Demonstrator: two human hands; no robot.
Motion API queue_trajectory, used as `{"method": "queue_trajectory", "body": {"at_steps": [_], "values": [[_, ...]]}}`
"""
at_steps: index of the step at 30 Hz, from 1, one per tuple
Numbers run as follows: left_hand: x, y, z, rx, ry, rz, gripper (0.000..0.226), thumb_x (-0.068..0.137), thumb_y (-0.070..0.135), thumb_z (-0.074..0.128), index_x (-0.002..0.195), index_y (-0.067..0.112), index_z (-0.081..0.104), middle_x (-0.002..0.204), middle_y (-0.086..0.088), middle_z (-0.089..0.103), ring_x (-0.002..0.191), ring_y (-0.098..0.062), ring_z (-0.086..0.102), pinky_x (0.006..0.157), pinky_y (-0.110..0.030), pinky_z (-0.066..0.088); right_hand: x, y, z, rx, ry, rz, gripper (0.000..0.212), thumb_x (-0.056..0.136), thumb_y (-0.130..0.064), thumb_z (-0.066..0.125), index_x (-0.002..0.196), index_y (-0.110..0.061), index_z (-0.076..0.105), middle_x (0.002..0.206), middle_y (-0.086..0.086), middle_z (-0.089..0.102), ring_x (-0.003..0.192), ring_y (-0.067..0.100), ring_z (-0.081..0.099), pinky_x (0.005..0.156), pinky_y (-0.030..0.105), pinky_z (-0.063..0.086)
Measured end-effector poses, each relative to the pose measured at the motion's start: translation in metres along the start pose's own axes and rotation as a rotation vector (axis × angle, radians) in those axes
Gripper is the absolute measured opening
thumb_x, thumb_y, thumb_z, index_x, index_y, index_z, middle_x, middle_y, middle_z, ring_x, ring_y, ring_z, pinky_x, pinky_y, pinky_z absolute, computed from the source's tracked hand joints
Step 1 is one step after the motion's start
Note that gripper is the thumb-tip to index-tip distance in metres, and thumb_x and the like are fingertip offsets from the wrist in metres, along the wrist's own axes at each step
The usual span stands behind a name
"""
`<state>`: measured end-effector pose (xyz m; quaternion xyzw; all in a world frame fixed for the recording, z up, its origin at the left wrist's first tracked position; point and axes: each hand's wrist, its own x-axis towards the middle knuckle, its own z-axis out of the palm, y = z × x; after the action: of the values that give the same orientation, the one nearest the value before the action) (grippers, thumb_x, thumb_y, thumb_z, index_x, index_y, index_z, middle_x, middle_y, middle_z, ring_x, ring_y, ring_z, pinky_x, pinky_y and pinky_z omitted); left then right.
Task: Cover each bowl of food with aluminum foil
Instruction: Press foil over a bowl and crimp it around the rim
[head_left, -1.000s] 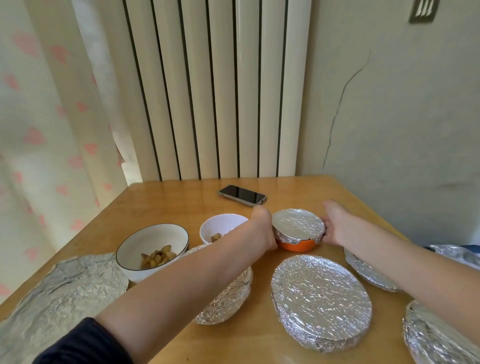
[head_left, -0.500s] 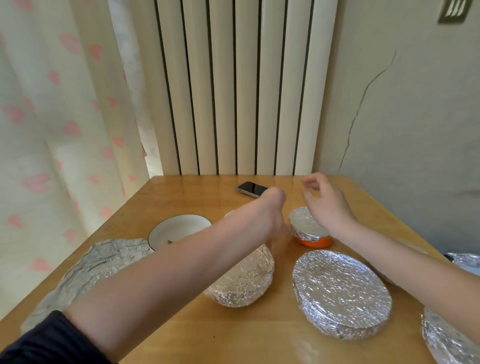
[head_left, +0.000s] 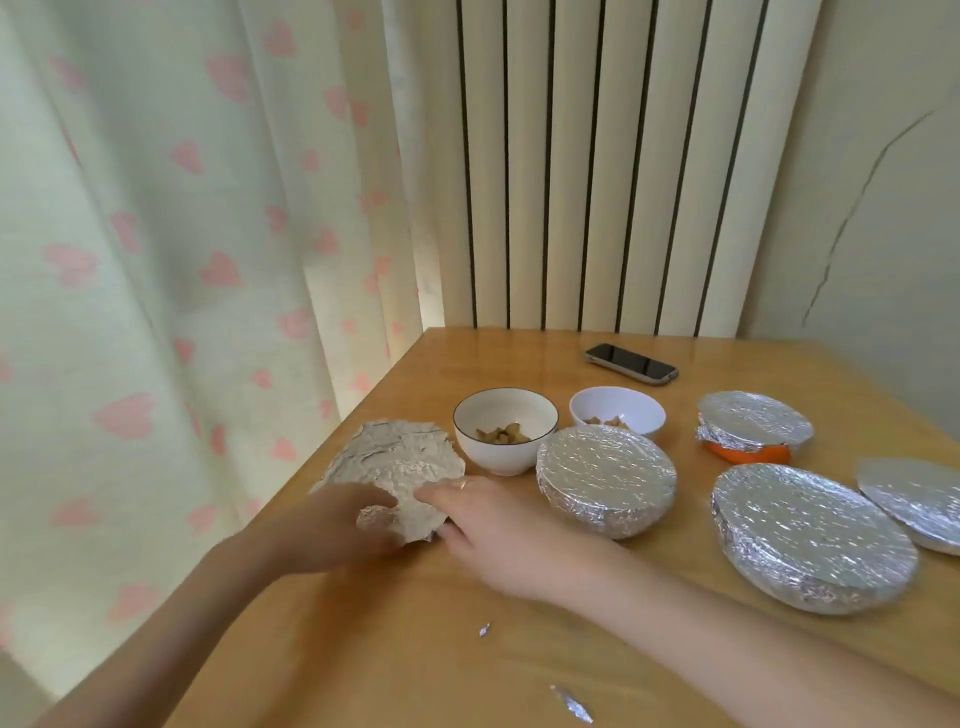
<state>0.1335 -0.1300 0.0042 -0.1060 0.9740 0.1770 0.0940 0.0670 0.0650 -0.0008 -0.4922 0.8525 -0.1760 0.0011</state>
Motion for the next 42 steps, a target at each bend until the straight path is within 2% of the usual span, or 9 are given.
{"method": "queue_trajectory", "body": {"at_steps": [3,8,13,16,19,26,31,34,42], "values": [[-0.028,-0.006,0.021,-0.190,0.108,0.082,0.024,0.083,0.036,0.066,0.106,0.028,0.063,0.094,0.017,0.062,0.078,0.003,0.052,0.084,-0.021,0.047,0.017,-0.005,0.035,-0.174,-0.061,-0.023,0.040,0.098,-0.016,0.042,0.139,-0.014,0.041,0.146,0.008,0.040,0.139,0.024,0.031,0.099,0.035,0.036],[-0.053,-0.021,0.032,-0.291,0.379,0.142,0.065,0.080,0.019,0.074,0.128,0.049,0.042,0.135,0.033,0.034,0.130,0.016,0.027,0.087,0.007,0.020,0.017,0.002,0.045,-0.138,0.136,-0.011,0.025,0.099,-0.026,0.041,0.119,-0.025,0.056,0.114,0.002,0.060,0.106,0.027,0.057,0.070,0.033,0.040],[-0.045,-0.013,0.033,-0.569,0.693,0.249,0.034,0.076,0.029,0.082,0.100,0.042,0.062,0.117,0.037,0.051,0.115,0.031,0.034,0.101,0.003,0.017,0.006,-0.005,0.019,0.178,0.360,-0.003,0.019,0.098,-0.032,0.040,0.109,-0.036,0.054,0.095,0.000,0.067,0.086,0.019,0.062,0.074,0.040,0.050],[-0.033,-0.005,0.019,-0.913,0.840,0.130,0.008,0.083,0.023,0.077,0.080,0.020,0.070,0.073,0.016,0.065,0.071,0.006,0.058,0.072,-0.011,0.041,0.005,-0.005,-0.024,0.486,0.520,-0.002,0.016,0.099,-0.033,0.045,0.110,-0.031,0.057,0.097,-0.010,0.066,0.086,-0.001,0.059,0.077,0.021,0.047],[-0.024,0.000,0.015,-1.213,0.965,-0.001,0.010,0.087,0.025,0.072,0.081,0.019,0.066,0.072,0.001,0.068,0.070,-0.017,0.064,0.065,-0.032,0.048,0.010,0.044,-0.069,0.373,0.756,0.227,0.022,0.098,-0.026,0.048,0.118,-0.021,0.055,0.108,-0.004,0.065,0.094,0.009,0.061,0.079,0.023,0.045],[-0.004,0.029,0.030,-1.431,0.999,-0.078,0.008,0.092,0.026,0.065,0.094,0.018,0.065,0.082,0.001,0.069,0.076,-0.019,0.065,0.069,-0.031,0.051,-0.002,0.154,-0.098,-0.347,-0.117,0.494,0.024,0.092,-0.019,0.059,0.114,-0.024,0.067,0.113,-0.004,0.065,0.099,0.013,0.058,0.088,0.028,0.047],[0.001,0.031,0.039,-1.367,0.954,-0.041,0.006,0.091,0.025,0.066,0.088,0.030,0.067,0.083,0.001,0.073,0.085,-0.026,0.069,0.078,-0.045,0.055,0.001,0.158,-0.107,-0.447,-0.210,0.376,0.018,0.088,-0.020,0.062,0.090,-0.036,0.069,0.095,-0.021,0.064,0.084,-0.001,0.054,0.075,0.022,0.048],[0.000,0.038,0.039,-1.327,0.938,0.009,0.014,0.092,0.020,0.065,0.088,0.033,0.065,0.082,0.017,0.072,0.081,-0.002,0.068,0.073,-0.027,0.053,0.002,0.155,-0.112,-0.495,-0.279,0.360,0.021,0.088,-0.014,0.059,0.098,-0.031,0.067,0.087,-0.024,0.051,0.073,-0.004,0.046,0.059,0.014,0.033],[-0.003,0.038,0.043,-1.257,0.921,0.042,0.004,0.093,0.022,0.064,0.094,0.025,0.067,0.088,0.008,0.074,0.085,-0.010,0.069,0.077,-0.034,0.054,-0.008,0.163,-0.100,-0.604,-0.179,0.396,0.025,0.091,-0.017,0.053,0.069,-0.027,0.046,0.076,-0.007,0.054,0.070,0.009,0.048,0.057,0.024,0.035]]}}
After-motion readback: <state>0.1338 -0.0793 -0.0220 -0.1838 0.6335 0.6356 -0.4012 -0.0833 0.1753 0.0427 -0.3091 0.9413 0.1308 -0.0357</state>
